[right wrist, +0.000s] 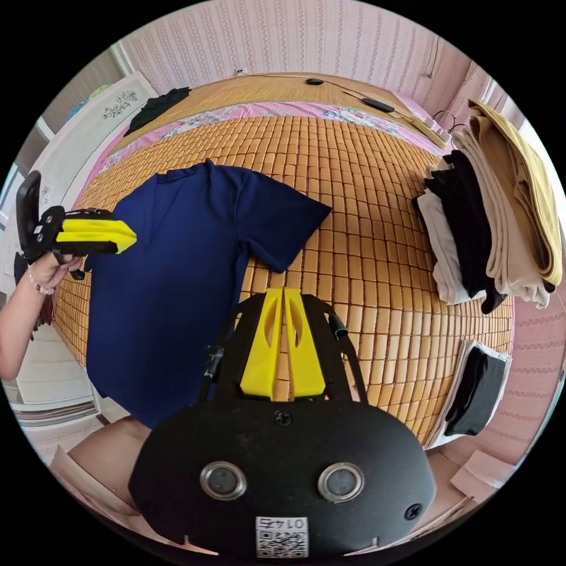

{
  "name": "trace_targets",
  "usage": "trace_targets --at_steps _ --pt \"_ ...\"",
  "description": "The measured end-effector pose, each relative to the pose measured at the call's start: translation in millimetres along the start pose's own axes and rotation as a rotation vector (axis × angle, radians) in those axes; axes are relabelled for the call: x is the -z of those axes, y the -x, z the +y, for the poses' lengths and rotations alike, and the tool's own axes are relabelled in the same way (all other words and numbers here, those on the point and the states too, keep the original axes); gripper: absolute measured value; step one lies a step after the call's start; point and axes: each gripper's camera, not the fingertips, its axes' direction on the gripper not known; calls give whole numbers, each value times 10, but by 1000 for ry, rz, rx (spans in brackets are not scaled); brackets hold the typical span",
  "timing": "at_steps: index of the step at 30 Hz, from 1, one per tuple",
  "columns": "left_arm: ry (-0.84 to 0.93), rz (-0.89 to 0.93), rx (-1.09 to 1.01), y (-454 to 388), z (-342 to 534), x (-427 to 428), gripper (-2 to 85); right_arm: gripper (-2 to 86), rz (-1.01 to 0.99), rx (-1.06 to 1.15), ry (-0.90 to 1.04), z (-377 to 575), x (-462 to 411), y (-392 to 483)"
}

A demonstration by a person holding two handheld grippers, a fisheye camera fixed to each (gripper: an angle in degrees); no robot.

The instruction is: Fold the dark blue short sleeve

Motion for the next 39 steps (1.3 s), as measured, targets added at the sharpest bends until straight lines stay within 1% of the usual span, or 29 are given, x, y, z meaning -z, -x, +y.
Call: trace_targets --at_steps 3,7,9,11,14,17,19,21,23,25,26,30,34,36,37,39 --pt "-14 -62 -43 7 -460 -231 0 -6 26 49 -38 69 -27 -21" --pt "38 -1 13 129 -1017 -649 23 9 -11 27 -39 150 -199 -135" --pt "-12 18 3 143 -1319 -887 59 28 -33 -4 -57 186 -246 -206" --pt "-30 -1 -16 122 -1532 -1041 69 58 -91 -35 -51 216 -340 -321" --pt "54 -1 -33 108 -1880 -1360 72 91 -130 -59 -15 261 -514 -480" --pt "121 20 -25 82 -2151 -1672 75 102 -179 -87 25 317 -670 -661" --pt "155 16 -16 50 -2277 -1861 88 96 -194 -108 24 355 -724 -758" --pt "227 19 15 12 -2411 -2130 111 84 -189 -122 22 380 -766 -829" --pt "279 5 29 -8 -2470 -2311 111 72 -187 -131 27 390 -835 -898" --pt "305 -20 34 -13 -2485 -2444 93 63 -198 -133 28 390 -887 -941" --pt "292 -47 30 -14 -2488 -2460 81 54 -200 -132 29 389 -923 -962" --pt "260 -41 20 39 -2376 -2434 24 8 -197 -128 30 389 -1009 -1011" --pt "179 -69 64 173 -2222 -2181 9 -7 -131 -105 5 358 -991 -1032" --pt "65 -117 103 286 -2064 -1788 6 -9 -120 -66 -22 321 -933 -1028" --pt "36 -130 113 309 -2004 -1669 6 -9 -127 -42 -46 296 -873 -1026" --pt "-56 -168 163 373 -1681 -1191 5 -9 -150 -3 -84 272 -764 -1011"
